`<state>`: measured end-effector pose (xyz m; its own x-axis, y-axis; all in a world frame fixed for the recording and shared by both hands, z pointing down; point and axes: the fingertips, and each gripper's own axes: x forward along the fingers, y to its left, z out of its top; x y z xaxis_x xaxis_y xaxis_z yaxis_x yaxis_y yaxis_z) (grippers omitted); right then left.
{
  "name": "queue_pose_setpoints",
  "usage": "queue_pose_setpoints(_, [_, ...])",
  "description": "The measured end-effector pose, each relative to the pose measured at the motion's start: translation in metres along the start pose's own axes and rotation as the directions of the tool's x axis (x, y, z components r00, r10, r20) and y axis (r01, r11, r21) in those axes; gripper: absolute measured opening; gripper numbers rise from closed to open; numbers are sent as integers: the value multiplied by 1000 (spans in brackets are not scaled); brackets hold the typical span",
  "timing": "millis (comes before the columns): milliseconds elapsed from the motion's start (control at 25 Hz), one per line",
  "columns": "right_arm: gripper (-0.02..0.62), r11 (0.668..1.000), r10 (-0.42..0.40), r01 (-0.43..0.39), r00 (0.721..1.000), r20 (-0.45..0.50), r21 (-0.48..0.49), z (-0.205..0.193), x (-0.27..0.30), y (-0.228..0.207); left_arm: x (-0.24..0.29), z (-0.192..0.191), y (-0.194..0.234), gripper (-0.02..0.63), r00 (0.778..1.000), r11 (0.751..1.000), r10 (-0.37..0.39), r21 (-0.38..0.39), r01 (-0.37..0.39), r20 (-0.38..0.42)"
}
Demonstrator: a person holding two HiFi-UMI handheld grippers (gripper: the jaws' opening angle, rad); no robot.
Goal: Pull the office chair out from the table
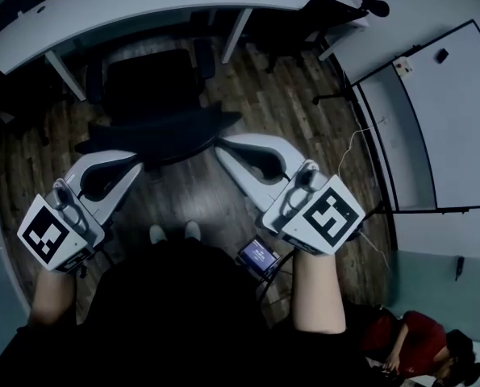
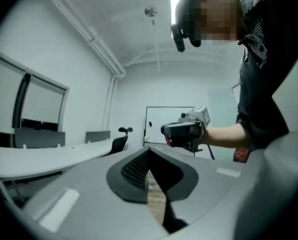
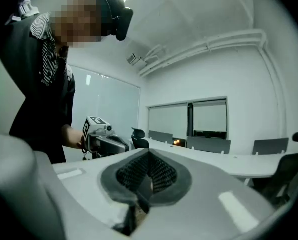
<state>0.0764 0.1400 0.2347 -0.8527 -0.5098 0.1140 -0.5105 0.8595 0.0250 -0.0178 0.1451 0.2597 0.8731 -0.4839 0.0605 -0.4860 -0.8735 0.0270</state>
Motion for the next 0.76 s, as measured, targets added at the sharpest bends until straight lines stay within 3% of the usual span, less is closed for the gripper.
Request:
queue_pose_setpoints(160, [0,1000,-12,12,1000,11,17,4,-32,-7,19,15,-8,5,1000,1000,-12,0,12,17])
queue_pose_setpoints(280, [0,1000,-18,17,999,26,25,0,-46,-11,24,11,-6,5,1000,1000,14,7,-14,-15])
queue_pose_setpoints(760, [0,1000,5,-6,999,45,26,-7,-57,-24,41,-1,-9,5,995,999,45,32,-43,-84])
